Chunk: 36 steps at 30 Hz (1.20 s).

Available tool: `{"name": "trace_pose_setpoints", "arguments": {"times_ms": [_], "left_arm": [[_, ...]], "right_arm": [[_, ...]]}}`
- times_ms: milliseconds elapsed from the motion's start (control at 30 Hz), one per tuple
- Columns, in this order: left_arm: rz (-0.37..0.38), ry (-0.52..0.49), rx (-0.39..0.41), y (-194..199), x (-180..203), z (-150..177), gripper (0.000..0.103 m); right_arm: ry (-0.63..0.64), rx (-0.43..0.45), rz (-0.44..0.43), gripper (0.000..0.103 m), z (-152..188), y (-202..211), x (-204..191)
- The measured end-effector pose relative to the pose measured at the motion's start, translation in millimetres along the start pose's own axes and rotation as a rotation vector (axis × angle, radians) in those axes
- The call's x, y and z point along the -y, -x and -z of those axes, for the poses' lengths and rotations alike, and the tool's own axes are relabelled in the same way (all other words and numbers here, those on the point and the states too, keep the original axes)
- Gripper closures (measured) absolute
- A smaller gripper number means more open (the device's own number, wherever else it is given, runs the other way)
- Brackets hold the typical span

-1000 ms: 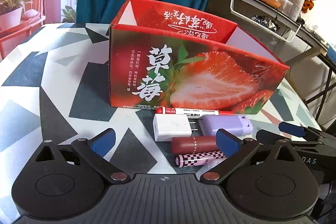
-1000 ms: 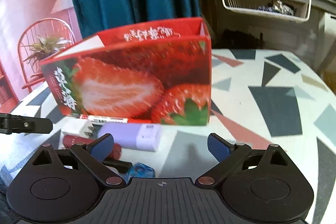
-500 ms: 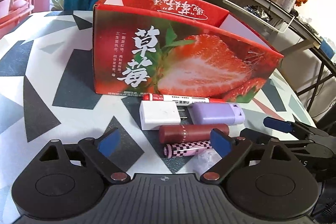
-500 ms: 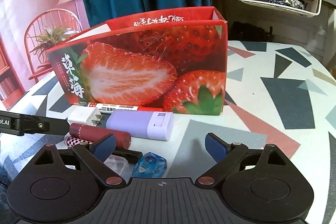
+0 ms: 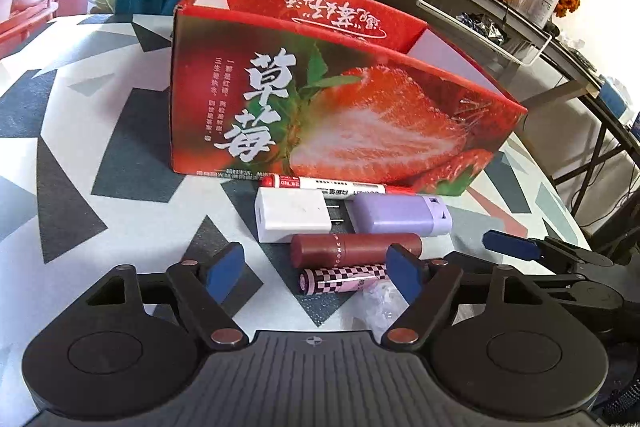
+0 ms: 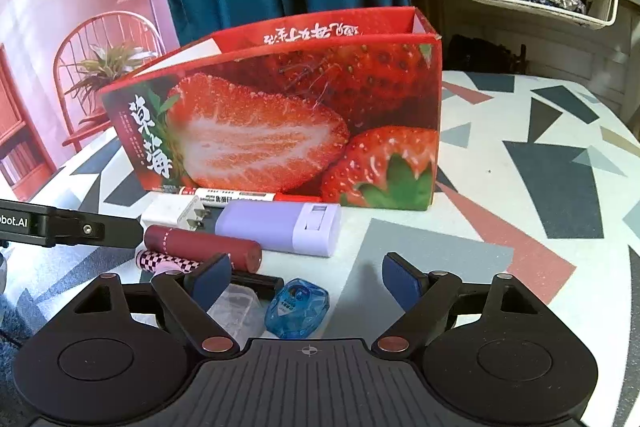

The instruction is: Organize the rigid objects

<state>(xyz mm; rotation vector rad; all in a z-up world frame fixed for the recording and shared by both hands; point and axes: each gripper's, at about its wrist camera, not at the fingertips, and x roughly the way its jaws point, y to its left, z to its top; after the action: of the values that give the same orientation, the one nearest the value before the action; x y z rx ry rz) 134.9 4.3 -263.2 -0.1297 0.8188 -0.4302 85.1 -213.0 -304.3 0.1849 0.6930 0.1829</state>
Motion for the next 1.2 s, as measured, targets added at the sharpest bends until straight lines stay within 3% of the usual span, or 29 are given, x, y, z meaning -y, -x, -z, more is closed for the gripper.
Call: {"name": "trace_pose_setpoints", "arguments": {"times_ms": [300, 367, 433, 733, 1200], "left_arm": [[0.016, 0.004, -0.003, -1.1, -1.2, 1.3, 0.029], [0.023, 0.003, 0.003, -0.9, -0.9, 1.5, 0.033], [0.026, -0.001, 0.005, -1.9, -0.5, 1.5, 0.037], [0.044, 0.004, -0.001, -12.8, -2.5, -0.9, 0.049], [0.072, 0.033, -0.021, -24.2, -5.9, 1.6, 0.055]], "right_arm": [[0.01, -0.01, -0.016, 0.029, 0.4, -1.0, -3.7], [0.013, -0.004, -0.022, 0.034, -0.2, -0.1, -5.6], [0.018, -0.009, -0.044, 0.047, -1.8, -1.3, -8.1], [0.012, -0.024, -0.158, 0.07, -9.1, -11.9, -20.1], [-0.052, -0.061, -0.19, 0.076, -8.8, -25.0, -17.2]]}}
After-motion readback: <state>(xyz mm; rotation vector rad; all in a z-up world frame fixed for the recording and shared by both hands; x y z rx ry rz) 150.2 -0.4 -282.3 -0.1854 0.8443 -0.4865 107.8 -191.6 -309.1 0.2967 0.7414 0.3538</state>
